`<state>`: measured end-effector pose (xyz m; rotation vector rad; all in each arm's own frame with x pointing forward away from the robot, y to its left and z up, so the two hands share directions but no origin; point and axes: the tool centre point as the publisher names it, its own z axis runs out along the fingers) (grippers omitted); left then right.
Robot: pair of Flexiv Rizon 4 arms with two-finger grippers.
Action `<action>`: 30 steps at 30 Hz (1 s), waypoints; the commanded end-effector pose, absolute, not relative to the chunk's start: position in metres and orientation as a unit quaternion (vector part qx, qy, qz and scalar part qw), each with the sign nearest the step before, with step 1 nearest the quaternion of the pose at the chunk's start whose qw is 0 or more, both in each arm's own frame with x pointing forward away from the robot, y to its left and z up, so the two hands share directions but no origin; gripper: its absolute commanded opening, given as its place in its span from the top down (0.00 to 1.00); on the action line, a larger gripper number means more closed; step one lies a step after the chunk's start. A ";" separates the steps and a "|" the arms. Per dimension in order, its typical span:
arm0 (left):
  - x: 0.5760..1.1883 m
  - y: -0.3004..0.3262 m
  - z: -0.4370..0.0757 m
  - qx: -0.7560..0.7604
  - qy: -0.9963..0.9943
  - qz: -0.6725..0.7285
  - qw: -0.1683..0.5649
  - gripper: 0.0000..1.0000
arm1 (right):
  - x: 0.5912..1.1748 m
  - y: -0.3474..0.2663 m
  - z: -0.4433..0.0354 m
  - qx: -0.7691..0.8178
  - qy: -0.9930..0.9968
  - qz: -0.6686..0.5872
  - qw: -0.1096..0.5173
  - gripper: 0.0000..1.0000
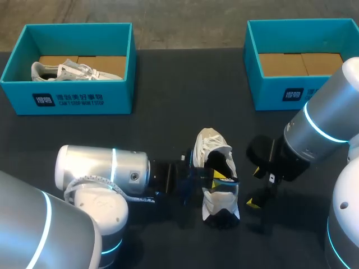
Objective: Take the shoe out of the shoebox, open the shoe tongue, remove and reinsert the insole, then place the shoe into the shoebox
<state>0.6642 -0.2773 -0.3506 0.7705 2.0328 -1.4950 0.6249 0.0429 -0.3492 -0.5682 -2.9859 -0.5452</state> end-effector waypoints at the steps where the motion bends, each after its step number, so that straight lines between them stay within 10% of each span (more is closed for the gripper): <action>1: 0.664 -0.280 -0.352 0.281 0.746 -0.550 0.248 1.00 | 0.624 0.042 -0.349 -0.184 -0.967 -0.177 0.026 0.00; 7: 0.653 -0.279 -0.344 0.281 0.740 -0.564 0.237 0.71 | 0.624 0.042 -0.349 -0.184 -0.967 -0.177 0.026 0.00; 30: 0.645 -0.282 -0.345 0.304 0.727 -0.566 0.242 1.00 | 0.624 0.042 -0.349 -0.184 -0.967 -0.177 0.026 0.00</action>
